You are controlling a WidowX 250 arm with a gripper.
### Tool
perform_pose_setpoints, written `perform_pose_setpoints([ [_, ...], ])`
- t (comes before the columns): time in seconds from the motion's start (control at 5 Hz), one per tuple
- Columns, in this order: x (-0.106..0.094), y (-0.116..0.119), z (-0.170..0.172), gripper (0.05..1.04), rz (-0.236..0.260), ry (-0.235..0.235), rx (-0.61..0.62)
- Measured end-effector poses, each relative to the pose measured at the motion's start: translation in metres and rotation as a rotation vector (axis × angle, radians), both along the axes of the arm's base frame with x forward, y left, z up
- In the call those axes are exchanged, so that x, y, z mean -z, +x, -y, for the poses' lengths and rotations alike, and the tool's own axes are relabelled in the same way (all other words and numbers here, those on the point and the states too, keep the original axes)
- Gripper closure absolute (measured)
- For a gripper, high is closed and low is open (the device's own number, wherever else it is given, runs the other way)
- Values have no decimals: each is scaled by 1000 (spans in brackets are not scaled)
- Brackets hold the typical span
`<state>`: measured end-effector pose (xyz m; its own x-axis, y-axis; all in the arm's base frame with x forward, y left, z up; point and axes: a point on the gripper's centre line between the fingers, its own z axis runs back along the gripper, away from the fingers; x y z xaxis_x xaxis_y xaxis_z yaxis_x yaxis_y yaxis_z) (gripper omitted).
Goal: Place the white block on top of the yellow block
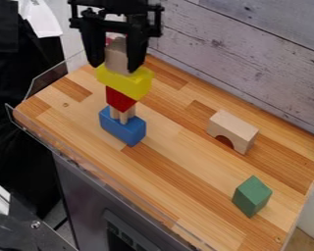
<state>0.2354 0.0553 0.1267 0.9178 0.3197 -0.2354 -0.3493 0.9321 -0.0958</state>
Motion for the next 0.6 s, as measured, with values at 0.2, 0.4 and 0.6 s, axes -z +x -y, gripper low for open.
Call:
perform_pose_setpoints([
  [0.2, 0, 0, 1, 77, 2, -6, 1],
  [0.4, -10, 2, 1, 85, 15, -2, 0],
  [0.6, -52, 14, 10, 85, 102, 86, 41],
])
